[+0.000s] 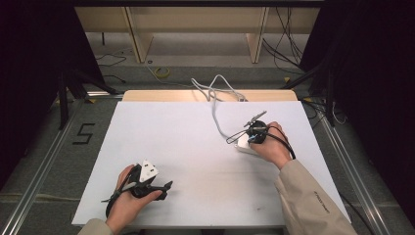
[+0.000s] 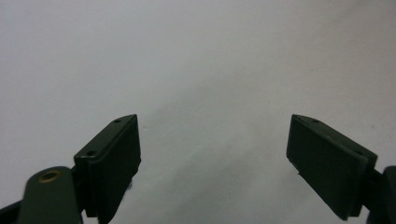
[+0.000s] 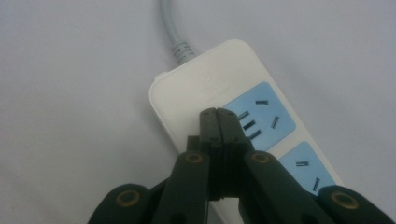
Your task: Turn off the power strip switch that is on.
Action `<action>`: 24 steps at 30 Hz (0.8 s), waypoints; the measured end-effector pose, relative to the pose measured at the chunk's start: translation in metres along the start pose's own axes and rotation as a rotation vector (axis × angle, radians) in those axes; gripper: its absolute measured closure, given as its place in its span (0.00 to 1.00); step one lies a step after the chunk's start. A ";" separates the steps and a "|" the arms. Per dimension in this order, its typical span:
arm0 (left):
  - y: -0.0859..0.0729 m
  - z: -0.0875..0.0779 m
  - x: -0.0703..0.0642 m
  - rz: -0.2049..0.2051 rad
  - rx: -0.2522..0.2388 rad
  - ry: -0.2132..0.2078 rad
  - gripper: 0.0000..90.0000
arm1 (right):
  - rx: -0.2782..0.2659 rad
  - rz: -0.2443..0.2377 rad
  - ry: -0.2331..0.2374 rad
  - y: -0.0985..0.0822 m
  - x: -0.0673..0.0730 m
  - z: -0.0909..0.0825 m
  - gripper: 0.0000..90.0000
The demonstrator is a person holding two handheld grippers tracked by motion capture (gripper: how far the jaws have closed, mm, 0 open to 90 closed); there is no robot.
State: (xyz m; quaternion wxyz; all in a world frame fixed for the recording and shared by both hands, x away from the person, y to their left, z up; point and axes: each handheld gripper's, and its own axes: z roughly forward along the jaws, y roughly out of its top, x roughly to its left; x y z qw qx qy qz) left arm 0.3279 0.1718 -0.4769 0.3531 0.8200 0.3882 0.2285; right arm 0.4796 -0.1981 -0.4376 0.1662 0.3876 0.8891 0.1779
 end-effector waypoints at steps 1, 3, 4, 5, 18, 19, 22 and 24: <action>0.000 0.000 0.000 0.000 0.002 -0.001 0.19 | 0.003 -0.002 0.000 0.000 0.000 0.000 1.00; 0.000 0.000 0.000 0.000 0.000 0.000 0.19 | 0.009 -0.004 -0.004 0.001 0.000 0.000 1.00; 0.000 0.000 0.000 -0.001 0.000 -0.001 0.19 | 0.011 -0.003 -0.005 0.002 0.001 0.000 1.00; 0.000 0.000 0.000 0.000 0.000 0.000 0.19 | 0.013 -0.003 -0.006 0.002 0.001 0.000 1.00; 0.000 0.000 0.000 0.000 0.000 0.001 0.19 | 0.020 -0.003 -0.014 0.002 0.002 0.000 1.00; 0.000 0.000 0.000 0.000 0.000 0.001 0.19 | 0.019 -0.002 -0.015 0.002 0.002 0.001 1.00; 0.000 0.000 0.000 -0.001 0.000 0.001 0.20 | 0.021 -0.003 -0.014 0.002 0.002 0.001 1.00; 0.000 0.000 0.000 -0.001 -0.001 0.001 0.19 | 0.019 0.000 -0.013 0.002 0.002 0.001 1.00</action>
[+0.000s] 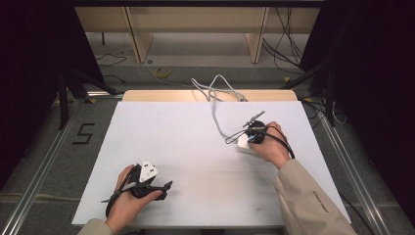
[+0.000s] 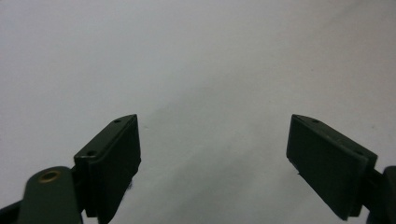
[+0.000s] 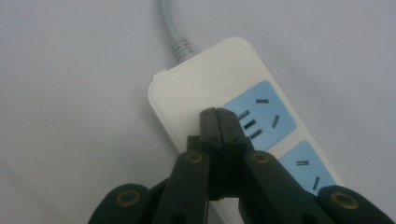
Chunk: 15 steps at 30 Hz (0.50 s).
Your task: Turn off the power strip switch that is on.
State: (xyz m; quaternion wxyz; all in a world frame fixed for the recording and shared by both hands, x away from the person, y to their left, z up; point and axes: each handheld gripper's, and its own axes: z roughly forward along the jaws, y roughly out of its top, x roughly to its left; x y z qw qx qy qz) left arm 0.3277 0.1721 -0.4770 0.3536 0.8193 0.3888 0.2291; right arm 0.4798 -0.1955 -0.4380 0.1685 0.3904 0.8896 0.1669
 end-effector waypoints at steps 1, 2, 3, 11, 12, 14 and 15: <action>0.000 0.000 0.000 0.001 0.001 0.000 0.19 | -0.001 0.000 0.000 0.000 0.000 0.000 1.00; 0.000 0.000 0.000 0.001 0.001 0.000 0.19 | -0.001 -0.001 0.001 0.000 0.000 0.000 1.00; 0.000 0.000 0.000 0.002 0.002 0.000 0.19 | 0.000 0.000 0.001 0.000 0.000 0.000 1.00; 0.000 0.000 0.000 0.002 0.001 0.000 0.19 | -0.005 0.007 0.001 0.000 0.000 0.000 1.00; 0.000 0.000 0.000 0.002 0.002 0.001 0.20 | -0.005 0.009 0.003 0.000 0.000 0.000 1.00; 0.000 0.000 0.000 0.002 0.000 0.000 0.19 | -0.009 0.014 0.005 -0.001 -0.001 0.000 1.00; 0.000 0.000 0.000 0.001 0.000 0.001 0.19 | -0.010 0.016 0.007 -0.001 -0.001 0.000 1.00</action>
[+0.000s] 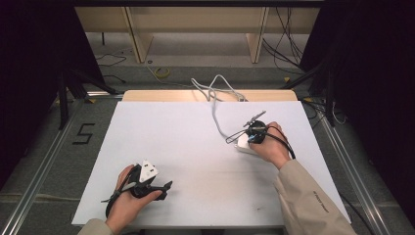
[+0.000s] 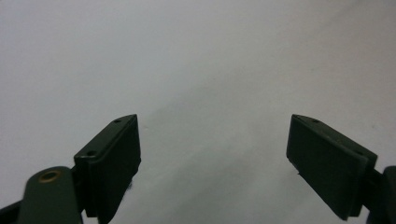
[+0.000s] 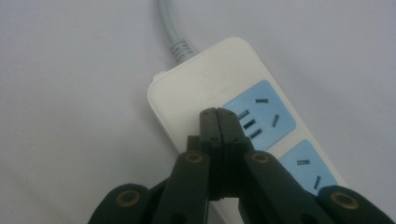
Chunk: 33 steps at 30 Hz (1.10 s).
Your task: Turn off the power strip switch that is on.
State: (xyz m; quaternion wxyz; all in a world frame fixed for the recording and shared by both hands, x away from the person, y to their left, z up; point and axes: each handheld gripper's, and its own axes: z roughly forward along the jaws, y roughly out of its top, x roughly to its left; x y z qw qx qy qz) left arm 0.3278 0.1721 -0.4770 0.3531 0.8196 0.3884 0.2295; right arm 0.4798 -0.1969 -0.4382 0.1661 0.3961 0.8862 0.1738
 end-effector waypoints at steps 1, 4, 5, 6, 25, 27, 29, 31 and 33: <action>0.000 0.000 0.000 0.000 0.000 0.000 0.19 | -0.001 0.006 0.001 0.000 0.000 0.000 1.00; 0.000 0.000 0.000 -0.001 0.001 0.000 0.19 | -0.005 0.014 0.006 -0.001 -0.001 0.000 1.00; 0.000 0.000 0.000 -0.001 -0.001 0.000 0.19 | -0.006 0.018 0.009 -0.001 -0.001 0.000 1.00; 0.000 0.000 0.000 0.000 0.001 0.001 0.20 | -0.008 0.022 0.009 -0.001 -0.001 0.000 1.00; 0.000 0.000 0.000 -0.005 0.001 0.000 0.19 | -0.028 0.056 0.028 -0.004 -0.004 0.000 1.00; 0.000 0.000 0.000 -0.006 0.001 0.001 0.19 | -0.029 0.058 0.027 -0.004 -0.004 -0.001 1.00; 0.000 0.000 0.000 -0.006 0.001 0.001 0.19 | -0.032 0.059 0.026 -0.004 -0.004 0.000 1.00; 0.000 0.000 0.000 -0.006 0.001 0.001 0.19 | -0.032 0.060 0.025 -0.005 -0.004 -0.001 1.00; 0.000 0.000 0.000 -0.005 0.001 0.000 0.19 | -0.035 0.060 0.023 -0.005 -0.004 0.000 1.00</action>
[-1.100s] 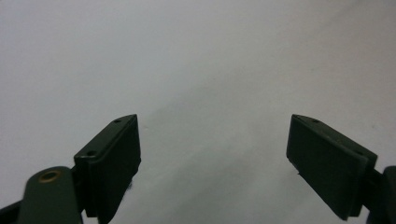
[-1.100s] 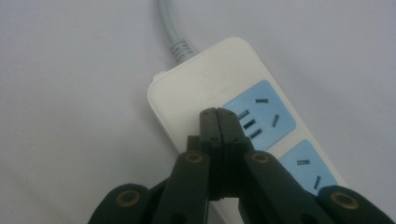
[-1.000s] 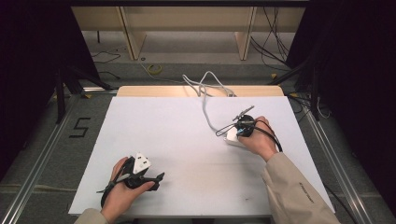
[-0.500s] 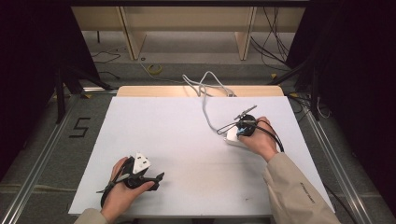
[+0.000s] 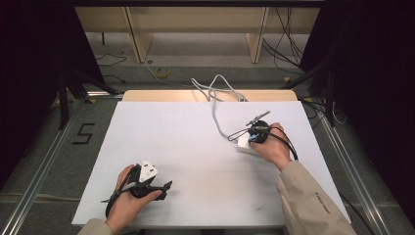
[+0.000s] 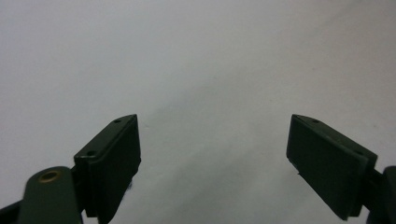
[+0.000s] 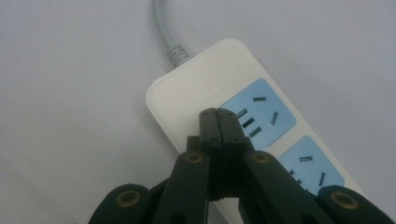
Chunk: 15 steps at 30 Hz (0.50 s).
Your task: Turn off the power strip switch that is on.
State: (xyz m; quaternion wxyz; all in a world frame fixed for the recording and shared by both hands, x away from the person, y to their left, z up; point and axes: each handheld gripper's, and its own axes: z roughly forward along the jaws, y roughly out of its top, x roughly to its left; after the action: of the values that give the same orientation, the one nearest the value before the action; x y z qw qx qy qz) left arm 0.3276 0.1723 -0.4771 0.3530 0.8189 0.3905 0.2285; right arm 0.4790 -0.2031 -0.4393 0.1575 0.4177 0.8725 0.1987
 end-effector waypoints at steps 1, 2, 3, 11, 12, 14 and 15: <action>0.000 0.000 0.000 0.003 0.000 0.000 0.19 | -0.001 0.000 -0.001 0.000 0.000 0.000 1.00; 0.000 0.000 0.000 0.003 0.001 0.001 0.19 | -0.001 0.001 -0.001 0.000 0.000 0.000 1.00; 0.000 0.000 0.000 0.004 0.001 0.000 0.19 | -0.002 0.001 -0.002 0.000 0.000 0.000 1.00; 0.000 0.000 0.000 0.004 0.001 0.000 0.20 | -0.016 0.003 0.003 -0.001 0.001 -0.004 1.00; 0.000 0.000 0.000 0.004 0.001 0.000 0.20 | -0.016 0.002 0.004 -0.001 0.001 -0.004 1.00; 0.000 0.000 0.000 0.004 0.001 0.001 0.20 | -0.016 0.001 0.002 -0.001 0.002 -0.005 1.00; 0.000 0.000 0.000 0.003 0.002 0.000 0.20 | -0.017 -0.002 0.002 -0.001 0.002 -0.005 1.00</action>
State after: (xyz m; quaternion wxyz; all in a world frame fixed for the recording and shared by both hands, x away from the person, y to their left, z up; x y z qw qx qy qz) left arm 0.3279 0.1724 -0.4771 0.3518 0.8199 0.3894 0.2288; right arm 0.4748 -0.2028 -0.4361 0.1604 0.4152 0.8713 0.2065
